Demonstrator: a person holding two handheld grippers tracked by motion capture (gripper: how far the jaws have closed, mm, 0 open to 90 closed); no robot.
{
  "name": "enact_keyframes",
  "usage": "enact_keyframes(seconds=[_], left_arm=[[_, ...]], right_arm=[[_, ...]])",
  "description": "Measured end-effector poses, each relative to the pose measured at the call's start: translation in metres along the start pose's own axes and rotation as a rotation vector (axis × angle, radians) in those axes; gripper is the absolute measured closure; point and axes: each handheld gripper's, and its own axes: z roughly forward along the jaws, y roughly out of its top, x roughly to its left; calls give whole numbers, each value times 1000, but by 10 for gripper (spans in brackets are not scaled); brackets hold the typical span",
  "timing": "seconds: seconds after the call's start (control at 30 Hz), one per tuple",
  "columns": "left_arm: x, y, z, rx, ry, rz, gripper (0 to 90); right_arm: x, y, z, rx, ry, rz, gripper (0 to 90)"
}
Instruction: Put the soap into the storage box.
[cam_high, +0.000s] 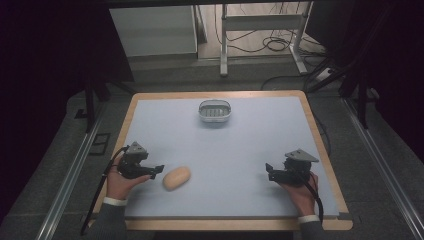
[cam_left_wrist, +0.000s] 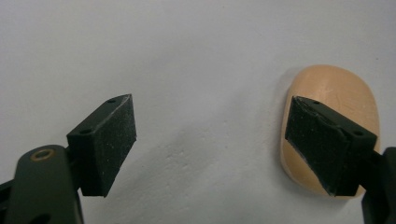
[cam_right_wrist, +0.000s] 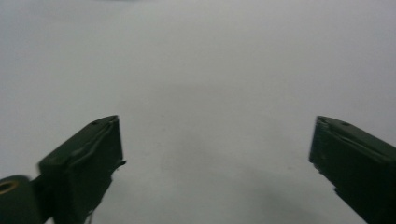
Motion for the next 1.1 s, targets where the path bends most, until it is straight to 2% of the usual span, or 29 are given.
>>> enact_keyframes(seconds=[0.17,0.33,0.6,0.77,0.83,0.93,0.97,1.1], left_arm=[[-2,0,0,1,7,8,167],[-6,0,-2,-2,-2,19,167],[-9,4,-8,-10,-30,26,180],[-10,11,-11,-1,-24,34,179],[-10,14,-10,8,-18,24,180],[-12,16,-11,27,-29,41,192],[-15,20,-12,39,-51,70,201],[-20,26,-15,54,-73,108,205]], right_arm=[[-3,0,-8,-31,-55,-2,67],[-4,0,-13,-8,-82,-10,79],[-6,-2,-15,-29,-47,24,79],[-10,-5,-18,-27,-31,41,79],[-12,-5,-18,-27,-25,50,79],[-13,-5,-20,-28,-23,55,79],[-13,-5,-21,-30,-24,56,79],[-12,-5,-22,-24,-25,56,83]])
